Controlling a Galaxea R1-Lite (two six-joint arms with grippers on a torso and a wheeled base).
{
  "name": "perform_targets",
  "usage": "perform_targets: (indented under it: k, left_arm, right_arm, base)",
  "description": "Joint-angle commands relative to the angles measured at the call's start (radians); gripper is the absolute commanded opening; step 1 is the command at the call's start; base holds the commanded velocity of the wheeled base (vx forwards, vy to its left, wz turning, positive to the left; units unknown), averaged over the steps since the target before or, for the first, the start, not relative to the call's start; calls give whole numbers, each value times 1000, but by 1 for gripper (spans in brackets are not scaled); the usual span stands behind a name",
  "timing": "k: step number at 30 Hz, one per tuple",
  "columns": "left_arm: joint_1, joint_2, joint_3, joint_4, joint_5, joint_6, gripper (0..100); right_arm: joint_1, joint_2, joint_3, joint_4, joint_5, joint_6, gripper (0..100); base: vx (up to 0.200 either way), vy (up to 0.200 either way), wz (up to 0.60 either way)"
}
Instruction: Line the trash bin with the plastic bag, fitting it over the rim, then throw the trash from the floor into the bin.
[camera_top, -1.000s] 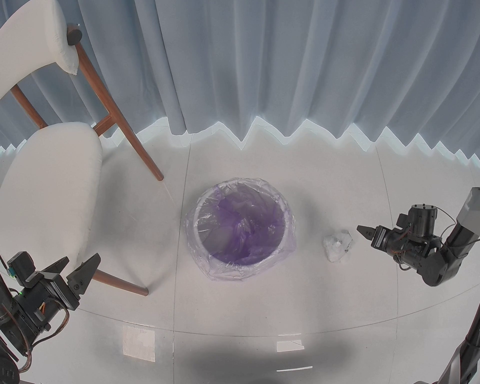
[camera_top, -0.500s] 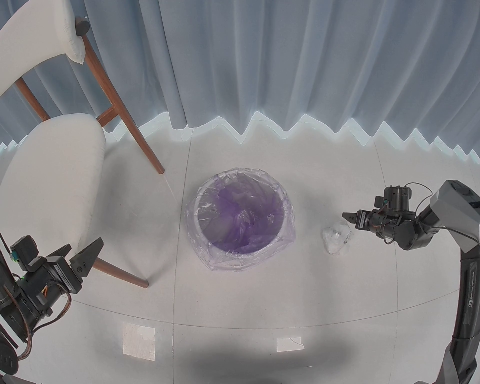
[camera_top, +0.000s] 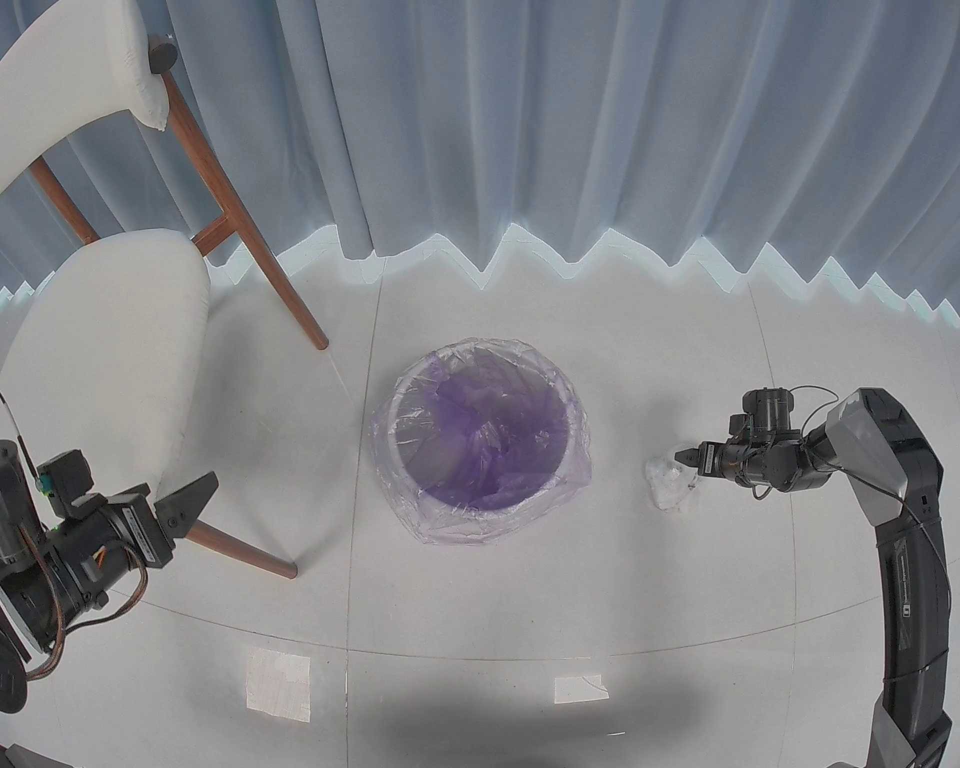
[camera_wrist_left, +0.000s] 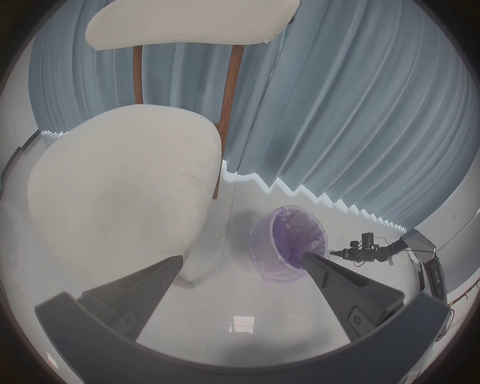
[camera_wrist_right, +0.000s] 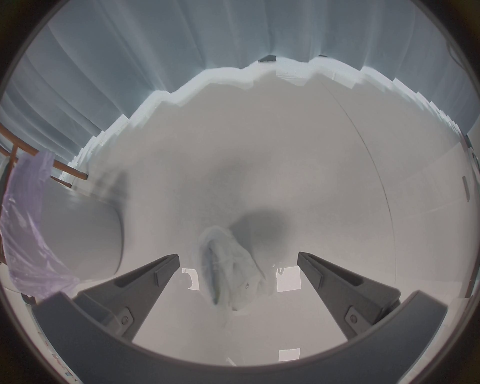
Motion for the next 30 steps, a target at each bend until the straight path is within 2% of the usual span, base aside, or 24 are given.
perform_targets:
  k: [1, 9, 30]
  left_arm:
    - [5, 22, -50, 7, 26, 2, 100]
    - [3, 19, -31, 7, 30, 2, 100]
    - [8, -3, 2, -1, 35, 2, 100]
  right_arm:
    - [-3, 78, -42, 12, 1, -12, 100]
    - [8, 104, -93, 23, 2, -14, 100]
    - [8, 99, -33, 51, 1, -14, 100]
  base:
    - [0, 0, 0]
    - [0, 0, 0]
    - [0, 0, 0]
